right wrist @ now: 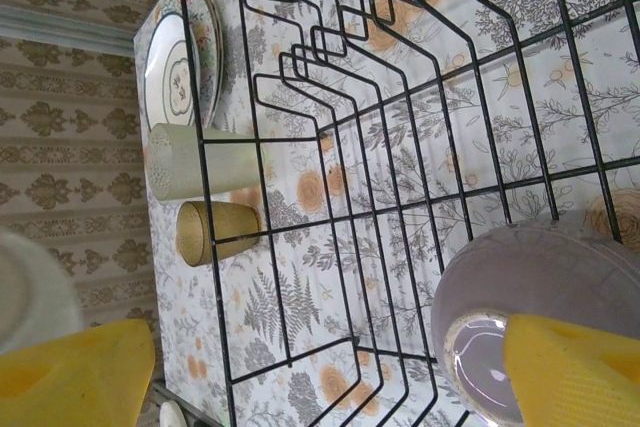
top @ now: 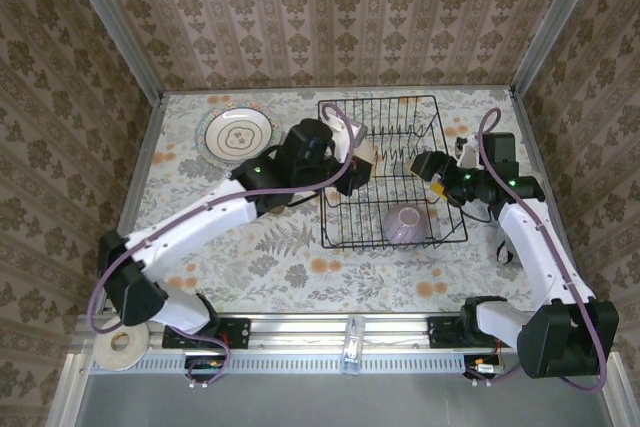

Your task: Unload the mixed dishes from the dish rack

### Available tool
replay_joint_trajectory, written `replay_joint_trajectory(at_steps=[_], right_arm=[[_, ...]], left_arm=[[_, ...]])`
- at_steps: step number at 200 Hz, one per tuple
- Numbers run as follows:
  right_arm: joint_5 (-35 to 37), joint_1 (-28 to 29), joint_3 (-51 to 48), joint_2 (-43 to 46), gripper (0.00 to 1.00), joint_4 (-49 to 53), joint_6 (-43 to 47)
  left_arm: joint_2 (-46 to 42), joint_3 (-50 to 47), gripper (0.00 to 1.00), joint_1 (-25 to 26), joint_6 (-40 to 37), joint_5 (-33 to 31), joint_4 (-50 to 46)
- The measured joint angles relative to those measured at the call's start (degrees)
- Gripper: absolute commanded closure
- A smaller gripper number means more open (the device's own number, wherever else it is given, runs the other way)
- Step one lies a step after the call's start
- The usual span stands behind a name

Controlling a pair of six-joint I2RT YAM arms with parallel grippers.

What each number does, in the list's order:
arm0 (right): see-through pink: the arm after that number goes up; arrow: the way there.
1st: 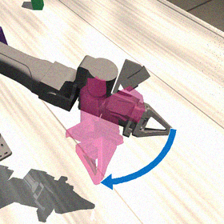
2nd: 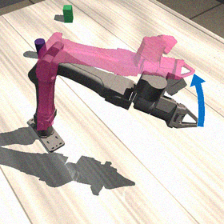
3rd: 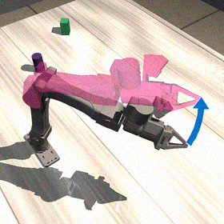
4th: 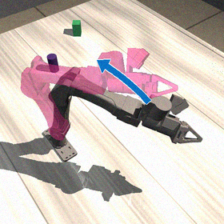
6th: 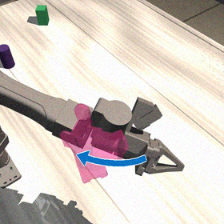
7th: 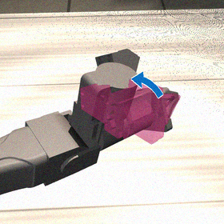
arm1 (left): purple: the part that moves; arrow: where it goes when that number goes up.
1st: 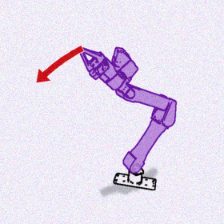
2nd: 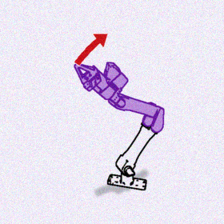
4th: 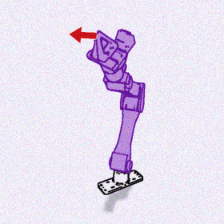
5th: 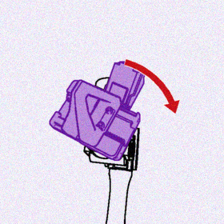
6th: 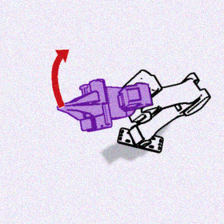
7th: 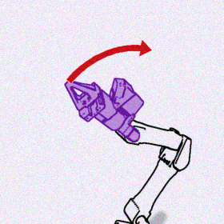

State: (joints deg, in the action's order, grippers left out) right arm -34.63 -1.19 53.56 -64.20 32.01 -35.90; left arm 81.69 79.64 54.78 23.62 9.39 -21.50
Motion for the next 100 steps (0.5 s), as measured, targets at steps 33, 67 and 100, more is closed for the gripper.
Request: replay_joint_trajectory(at_steps=[33,67,100], right_arm=[[0.00,0.00,-0.90,0.26,0.07,0.22,0.17],[0.00,0.11,-1.64,0.28,0.07,0.44,0.20],[-0.02,0.24,-1.79,0.28,0.07,0.37,0.20]], left_arm=[[-7.04,1.03,1.00,-1.40,-1.44,-7.69,-12.70],[-14.32,0.48,1.00,-9.73,-1.33,-11.98,-23.52],[-19.37,-1.22,1.00,-23.69,-1.16,-12.31,-31.76]])
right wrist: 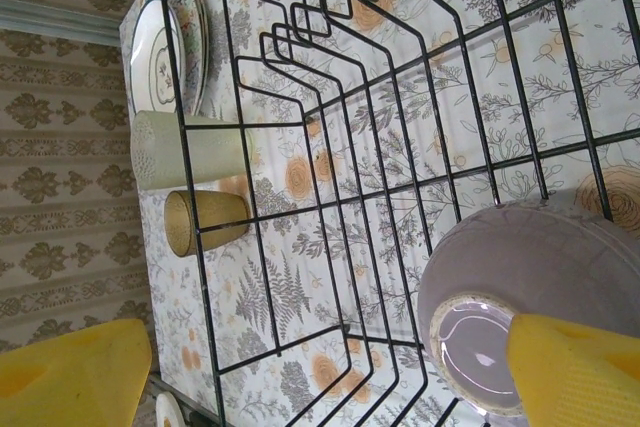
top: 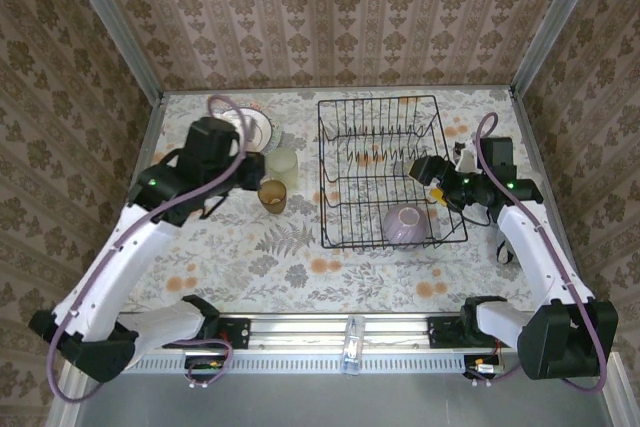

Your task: Unload the mixed dishes from the dish rack

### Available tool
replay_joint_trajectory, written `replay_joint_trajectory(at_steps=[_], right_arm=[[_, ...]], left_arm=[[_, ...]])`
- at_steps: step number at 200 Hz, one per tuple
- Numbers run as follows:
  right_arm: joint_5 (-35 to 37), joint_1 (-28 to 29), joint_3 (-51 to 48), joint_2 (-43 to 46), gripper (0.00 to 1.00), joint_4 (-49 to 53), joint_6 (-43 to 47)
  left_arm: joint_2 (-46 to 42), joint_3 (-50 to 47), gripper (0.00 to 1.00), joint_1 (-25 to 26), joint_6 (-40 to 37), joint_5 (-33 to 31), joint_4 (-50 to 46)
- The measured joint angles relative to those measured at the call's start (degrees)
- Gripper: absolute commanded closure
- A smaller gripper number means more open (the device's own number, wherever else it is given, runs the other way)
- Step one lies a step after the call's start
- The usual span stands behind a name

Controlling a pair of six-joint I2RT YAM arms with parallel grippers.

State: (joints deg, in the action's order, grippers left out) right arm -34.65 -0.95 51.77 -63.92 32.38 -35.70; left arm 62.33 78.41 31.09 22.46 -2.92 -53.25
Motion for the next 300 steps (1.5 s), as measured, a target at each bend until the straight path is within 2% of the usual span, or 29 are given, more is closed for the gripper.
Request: replay_joint_trajectory(at_steps=[37,65,110,179,300], right_arm=[[0.00,0.07,-1.09,0.00,0.07,0.00,-0.02],[-0.02,0.11,-1.88,0.09,0.07,0.00,-0.04],[0.02,0.15,-3.10,1.64,0.07,0.00,-0.02],[0.39,0.26,-4.52,4.04,0.07,0.44,1.09],[0.44,0.26,-4.72,4.09,0.07,0.66,1.07]], left_arm=[[0.79,-6.45,1.00,-16.41,-0.26,5.79,-3.72],[5.55,-10.14,1.00,-22.69,-1.16,9.25,-3.76],[17.33,-13.00,1.00,-25.22,-2.40,11.96,1.88],[32.22,-10.49,1.00,-27.56,-3.56,11.47,7.26],[45.83,1.60,1.00,-28.76,-5.51,10.45,7.80]])
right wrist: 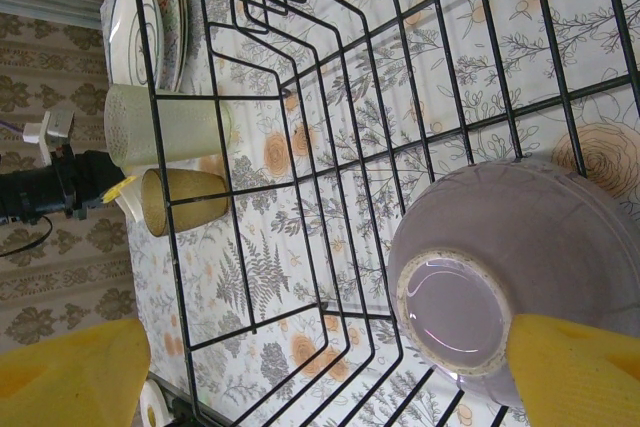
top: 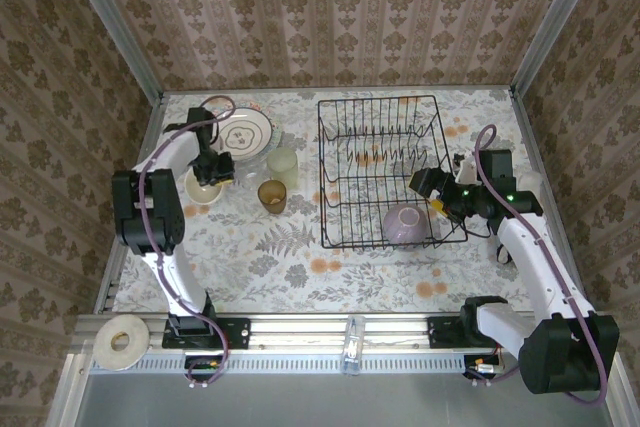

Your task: Unload the mixed dishes from the dish rack

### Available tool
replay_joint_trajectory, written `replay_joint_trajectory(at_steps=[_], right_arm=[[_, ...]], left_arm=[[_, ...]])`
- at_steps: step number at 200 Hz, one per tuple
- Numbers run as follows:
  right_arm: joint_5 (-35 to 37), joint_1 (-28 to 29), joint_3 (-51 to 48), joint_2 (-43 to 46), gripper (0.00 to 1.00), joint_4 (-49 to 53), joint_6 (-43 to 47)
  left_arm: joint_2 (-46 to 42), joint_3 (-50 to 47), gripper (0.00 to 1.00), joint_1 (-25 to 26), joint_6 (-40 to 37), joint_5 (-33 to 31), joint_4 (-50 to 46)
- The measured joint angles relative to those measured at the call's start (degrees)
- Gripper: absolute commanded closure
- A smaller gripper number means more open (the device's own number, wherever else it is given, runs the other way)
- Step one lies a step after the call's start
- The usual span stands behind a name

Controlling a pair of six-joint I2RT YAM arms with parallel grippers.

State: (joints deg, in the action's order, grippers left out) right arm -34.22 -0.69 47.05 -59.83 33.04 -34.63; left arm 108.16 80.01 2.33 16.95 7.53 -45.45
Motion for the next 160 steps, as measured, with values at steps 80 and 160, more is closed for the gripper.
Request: replay_joint_trajectory(at_steps=[80,160], right_arm=[[0.02,0.00,0.02,0.00,0.07,0.07,0.00],[0.85,0.00,0.02,0.61,0.07,0.66,0.00]], left_arm=[[6.16,8.31,1.00,-0.17,-0.13,-0.44,-2.73],[12.20,17.46,1.00,-0.17,-0.15,-0.24,-6.03]])
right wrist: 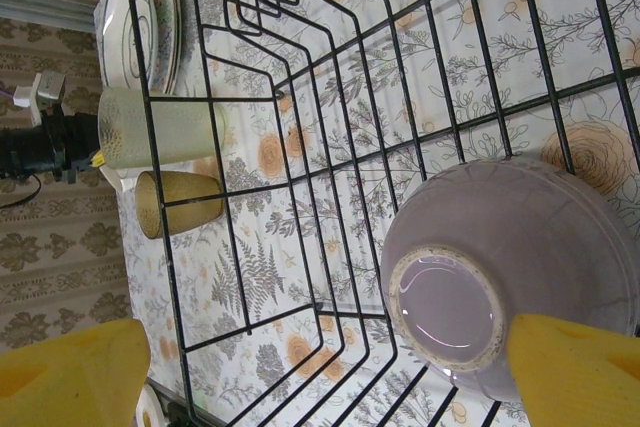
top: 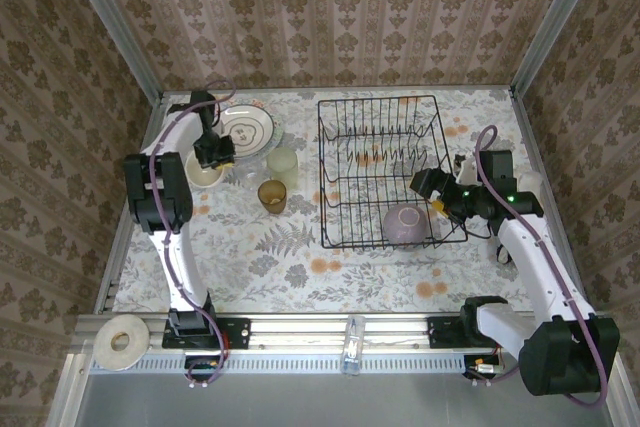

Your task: Unload the mixed dishes from the dish rack

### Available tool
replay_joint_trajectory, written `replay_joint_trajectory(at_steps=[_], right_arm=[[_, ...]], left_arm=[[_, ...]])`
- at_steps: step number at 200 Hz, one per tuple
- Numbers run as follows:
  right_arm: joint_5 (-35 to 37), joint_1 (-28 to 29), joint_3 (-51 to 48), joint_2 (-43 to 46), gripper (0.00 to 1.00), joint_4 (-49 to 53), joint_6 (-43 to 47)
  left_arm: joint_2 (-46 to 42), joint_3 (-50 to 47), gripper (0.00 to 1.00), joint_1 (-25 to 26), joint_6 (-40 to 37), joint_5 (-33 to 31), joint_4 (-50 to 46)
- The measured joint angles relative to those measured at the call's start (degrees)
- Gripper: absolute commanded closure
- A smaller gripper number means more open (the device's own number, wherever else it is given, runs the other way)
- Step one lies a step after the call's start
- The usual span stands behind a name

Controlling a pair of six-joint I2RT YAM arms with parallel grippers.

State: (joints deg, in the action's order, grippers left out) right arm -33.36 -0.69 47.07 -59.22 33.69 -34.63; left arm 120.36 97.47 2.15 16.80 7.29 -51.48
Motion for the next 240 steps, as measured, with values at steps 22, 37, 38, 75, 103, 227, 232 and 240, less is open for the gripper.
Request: replay_joint_trajectory(at_steps=[22,37,38,75,103,227,232,240], right_arm=[[0.02,0.00,0.00,0.02,0.07,0.02,0.00],[0.02,0.00,0.00,0.02,0.07,0.02,-0.02],[0.02,0.00,0.00,0.02,0.07,0.02,-0.02],[0.04,0.00,0.00,0.04,0.07,0.00,-0.02],[0.02,0.00,0.00,0.04,0.07,-0.04,-0.02],[0.02,0.11,-0.02,0.26,0.06,-0.17,0.22],[0.02,0.11,-0.02,0.42,0.06,-0.13,0.24],[0.02,0.11,-0.02,0.63,0.06,-0.04,0.24]], left_arm=[[0.85,1.40,1.00,0.00,-0.15,0.00,-0.24],[1.11,1.97,1.00,0.00,-0.55,-0.09,-0.68],[1.11,1.99,1.00,0.00,-0.59,-0.09,-0.74],[0.22,0.68,1.00,0.17,-2.80,-1.29,-0.52],[-3.56,-5.16,1.00,0.09,-4.50,-2.54,0.70],[-7.69,-9.44,0.72,0.11,-6.08,-4.13,0.13],[-7.72,-9.14,0.71,0.11,-6.10,-4.15,0.07],[-7.85,-8.79,0.70,0.11,-6.10,-4.15,0.09]])
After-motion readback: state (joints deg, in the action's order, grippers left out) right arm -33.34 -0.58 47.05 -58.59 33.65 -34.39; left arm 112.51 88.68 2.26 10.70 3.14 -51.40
